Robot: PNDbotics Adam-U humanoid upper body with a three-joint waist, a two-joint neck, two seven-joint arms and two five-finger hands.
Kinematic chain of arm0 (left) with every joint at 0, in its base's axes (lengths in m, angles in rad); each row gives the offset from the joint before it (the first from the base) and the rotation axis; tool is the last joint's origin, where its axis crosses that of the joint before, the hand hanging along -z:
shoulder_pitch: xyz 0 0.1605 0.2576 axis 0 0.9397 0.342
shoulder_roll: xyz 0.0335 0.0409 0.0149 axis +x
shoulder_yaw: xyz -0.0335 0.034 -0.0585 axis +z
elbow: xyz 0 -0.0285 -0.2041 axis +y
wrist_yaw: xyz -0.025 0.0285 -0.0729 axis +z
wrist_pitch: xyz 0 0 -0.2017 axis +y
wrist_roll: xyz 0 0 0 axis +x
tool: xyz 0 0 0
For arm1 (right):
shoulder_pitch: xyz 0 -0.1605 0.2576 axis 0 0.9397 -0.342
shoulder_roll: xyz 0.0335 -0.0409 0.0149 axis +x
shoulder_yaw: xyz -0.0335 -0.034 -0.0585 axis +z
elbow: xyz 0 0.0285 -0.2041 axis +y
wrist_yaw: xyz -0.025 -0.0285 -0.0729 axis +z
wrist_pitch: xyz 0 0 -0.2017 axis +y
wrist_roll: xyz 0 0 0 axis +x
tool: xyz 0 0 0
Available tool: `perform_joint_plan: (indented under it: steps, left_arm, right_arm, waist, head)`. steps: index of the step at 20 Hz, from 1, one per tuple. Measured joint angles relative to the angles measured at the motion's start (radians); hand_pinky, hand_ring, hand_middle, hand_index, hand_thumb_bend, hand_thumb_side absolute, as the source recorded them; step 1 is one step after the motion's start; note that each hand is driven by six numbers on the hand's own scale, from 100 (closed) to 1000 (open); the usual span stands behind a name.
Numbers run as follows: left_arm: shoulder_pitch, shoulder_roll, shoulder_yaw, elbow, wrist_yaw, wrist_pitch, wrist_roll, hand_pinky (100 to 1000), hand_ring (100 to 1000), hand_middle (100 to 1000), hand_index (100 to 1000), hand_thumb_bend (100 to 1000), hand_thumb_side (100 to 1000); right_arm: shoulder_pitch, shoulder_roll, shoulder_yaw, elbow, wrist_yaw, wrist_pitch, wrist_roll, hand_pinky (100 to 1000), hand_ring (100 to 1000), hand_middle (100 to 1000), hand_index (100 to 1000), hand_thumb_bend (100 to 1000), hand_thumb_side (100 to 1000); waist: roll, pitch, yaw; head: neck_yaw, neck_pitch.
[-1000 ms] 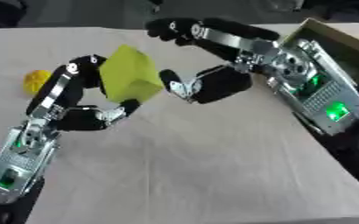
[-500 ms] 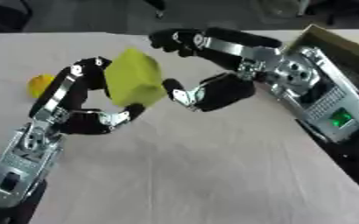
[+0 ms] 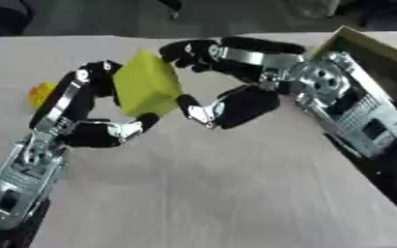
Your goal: Pick up the objects with one hand, pass them to the other hand, and then place them into the box on the other side of the table.
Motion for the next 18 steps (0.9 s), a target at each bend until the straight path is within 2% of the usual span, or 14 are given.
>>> perform_joint_plan:
  steps: [8,18]
  left_arm:
    - [-0.001,0.000,-0.004,-0.009,-0.005,0.001,0.005,397,399,239,254,240,100]
    - [-0.008,0.000,-0.009,-0.025,-0.001,-0.001,0.020,398,393,178,206,210,100]
  right_arm:
    - [-0.003,0.000,0.000,0.000,0.001,0.006,0.006,1000,1000,964,1000,100,198]
    - [-0.008,0.001,0.000,0.000,0.011,0.009,-0.018,1000,1000,974,1000,100,176]
  waist:
    - [0.003,0.002,0.000]
    - [0.003,0.002,0.004]
  head:
    - [-0.003,0.009]
    - [-0.010,0.008]
